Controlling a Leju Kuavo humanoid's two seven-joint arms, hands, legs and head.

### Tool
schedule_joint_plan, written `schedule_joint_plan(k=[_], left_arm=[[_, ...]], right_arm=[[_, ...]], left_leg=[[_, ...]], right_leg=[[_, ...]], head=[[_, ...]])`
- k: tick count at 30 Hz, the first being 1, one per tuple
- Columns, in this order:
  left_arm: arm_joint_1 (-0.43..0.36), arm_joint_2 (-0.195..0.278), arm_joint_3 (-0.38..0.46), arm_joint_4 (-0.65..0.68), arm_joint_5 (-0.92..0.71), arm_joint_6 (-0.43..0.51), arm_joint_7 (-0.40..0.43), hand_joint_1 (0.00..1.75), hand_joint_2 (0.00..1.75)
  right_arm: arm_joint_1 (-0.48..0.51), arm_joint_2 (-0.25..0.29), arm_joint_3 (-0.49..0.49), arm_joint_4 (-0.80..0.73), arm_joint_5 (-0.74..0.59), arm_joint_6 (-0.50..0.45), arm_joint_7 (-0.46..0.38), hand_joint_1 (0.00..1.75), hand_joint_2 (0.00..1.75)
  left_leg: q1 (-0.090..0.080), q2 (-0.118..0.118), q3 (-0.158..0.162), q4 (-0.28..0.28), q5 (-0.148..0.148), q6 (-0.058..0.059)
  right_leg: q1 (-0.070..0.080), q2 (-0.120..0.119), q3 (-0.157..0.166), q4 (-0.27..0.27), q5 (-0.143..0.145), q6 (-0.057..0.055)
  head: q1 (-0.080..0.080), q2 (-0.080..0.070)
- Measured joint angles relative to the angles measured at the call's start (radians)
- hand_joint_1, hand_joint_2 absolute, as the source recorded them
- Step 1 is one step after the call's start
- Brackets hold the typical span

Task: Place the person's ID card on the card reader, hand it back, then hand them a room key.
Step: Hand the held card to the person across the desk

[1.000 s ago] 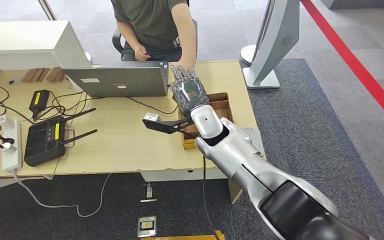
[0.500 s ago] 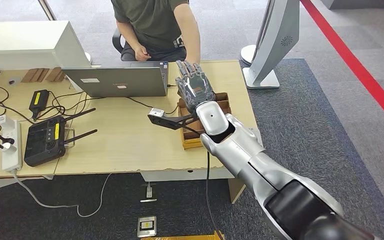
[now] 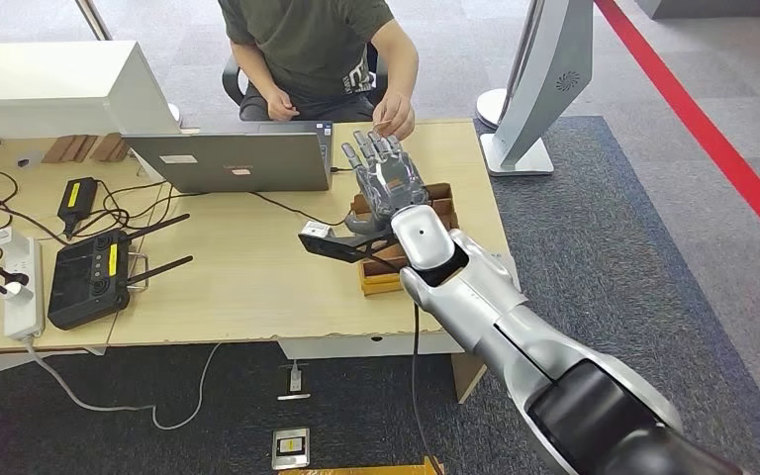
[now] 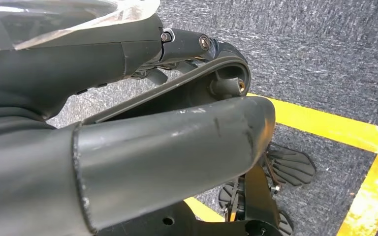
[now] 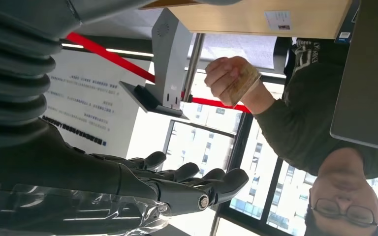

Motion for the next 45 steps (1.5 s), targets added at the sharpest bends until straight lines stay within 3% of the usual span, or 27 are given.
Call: schedule_joint_plan(k=[6,12,15,19,23,28,36,45], left_arm=[[0.001,0.001,0.000,0.000,-0.004,-0.011,0.004,0.00,0.00],[0.004,0.006,0.000,0.000,-0.025,-0.045,-0.009,0.00,0.00],[0.005,0.012,0.000,0.000,-0.056,-0.079,-0.013,0.00,0.00],[0.011,0.021,-0.004,0.000,-0.103,-0.116,-0.013,0.00,0.00],[0.014,0.029,-0.011,0.001,-0.123,-0.132,-0.013,0.00,0.00],[0.012,0.033,-0.011,0.002,-0.107,-0.132,-0.024,0.00,0.00],[0.011,0.033,-0.011,0.002,-0.099,-0.131,-0.034,0.00,0.00],[0.010,0.032,-0.010,0.002,-0.085,-0.115,-0.042,0.00,0.00]], right_arm=[[-0.005,-0.042,-0.005,-0.045,0.011,0.043,0.021,0.00,0.00],[0.000,-0.155,-0.048,-0.149,-0.065,0.072,0.068,0.00,0.00],[0.016,-0.242,-0.099,-0.220,-0.180,0.097,0.117,0.00,0.00],[0.078,-0.407,-0.202,-0.337,-0.287,0.165,0.192,0.00,0.00],[0.209,-0.583,-0.339,-0.461,-0.323,0.209,0.216,0.00,0.00],[0.383,-0.714,-0.503,-0.564,-0.406,0.201,0.188,0.00,0.00],[0.698,-0.791,-0.756,-0.618,-0.511,0.078,0.103,0.00,0.00],[0.913,-0.766,-0.978,-0.503,-0.660,-0.104,-0.076,0.00,0.00]], left_leg=[[0.000,0.000,0.000,0.000,0.000,0.000],[0.000,0.000,0.000,0.002,0.000,0.000],[-0.001,-0.002,0.001,0.003,0.000,0.000],[0.000,-0.003,0.001,0.004,-0.001,0.002],[0.000,-0.003,0.001,0.004,-0.004,0.005],[-0.001,-0.002,0.001,0.004,-0.006,0.005],[0.000,-0.004,0.001,0.003,-0.006,0.004],[0.000,-0.002,0.001,0.003,-0.007,0.004]], right_leg=[[0.000,0.000,0.000,0.000,0.000,0.000],[0.000,0.000,0.000,-0.001,0.000,0.001],[0.000,-0.001,0.000,-0.002,0.000,0.001],[0.000,-0.002,0.002,-0.003,0.000,0.002],[-0.001,-0.002,0.004,-0.004,0.000,0.003],[-0.001,0.000,0.004,-0.005,0.000,0.003],[0.000,-0.002,0.005,-0.005,-0.002,0.004],[-0.001,-0.001,0.004,-0.005,-0.003,0.003]], head=[[0.000,0.000],[0.000,0.000],[-0.001,0.000],[-0.001,0.000],[0.001,0.000],[0.001,0.000],[0.000,0.000],[0.000,0.000]])
